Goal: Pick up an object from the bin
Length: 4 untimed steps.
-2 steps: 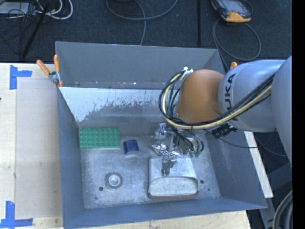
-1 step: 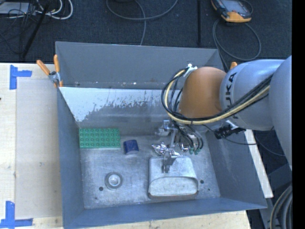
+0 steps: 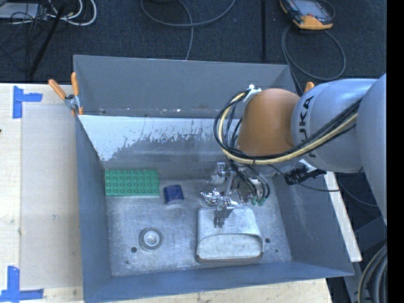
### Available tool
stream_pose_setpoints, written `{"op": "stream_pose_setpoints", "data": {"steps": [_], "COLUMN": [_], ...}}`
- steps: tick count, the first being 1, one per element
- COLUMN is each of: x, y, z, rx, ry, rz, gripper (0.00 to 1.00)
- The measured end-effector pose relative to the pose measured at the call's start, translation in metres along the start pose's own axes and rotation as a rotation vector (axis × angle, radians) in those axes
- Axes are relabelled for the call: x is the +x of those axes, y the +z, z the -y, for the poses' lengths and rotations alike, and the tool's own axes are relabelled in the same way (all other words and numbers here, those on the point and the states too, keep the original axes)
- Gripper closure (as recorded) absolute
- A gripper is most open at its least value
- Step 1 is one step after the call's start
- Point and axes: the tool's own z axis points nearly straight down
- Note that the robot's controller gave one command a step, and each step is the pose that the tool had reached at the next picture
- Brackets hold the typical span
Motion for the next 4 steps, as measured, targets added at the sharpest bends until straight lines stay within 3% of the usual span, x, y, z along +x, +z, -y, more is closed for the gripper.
{"op": "stream_pose_setpoints", "data": {"steps": [1,2,3,4], "x": [0.017,0.018,0.001,-0.042], "y": [-0.190,-0.186,0.002,0.024], "z": [0.000,0.000,-0.066,-0.112], "rx": [0.014,0.012,0.010,0.020], "ry": [-0.310,-0.307,-0.392,-0.521], "rz": [0.030,0.023,0.031,0.019], "gripper": [1.00,0.00,0.00,0.00]}}
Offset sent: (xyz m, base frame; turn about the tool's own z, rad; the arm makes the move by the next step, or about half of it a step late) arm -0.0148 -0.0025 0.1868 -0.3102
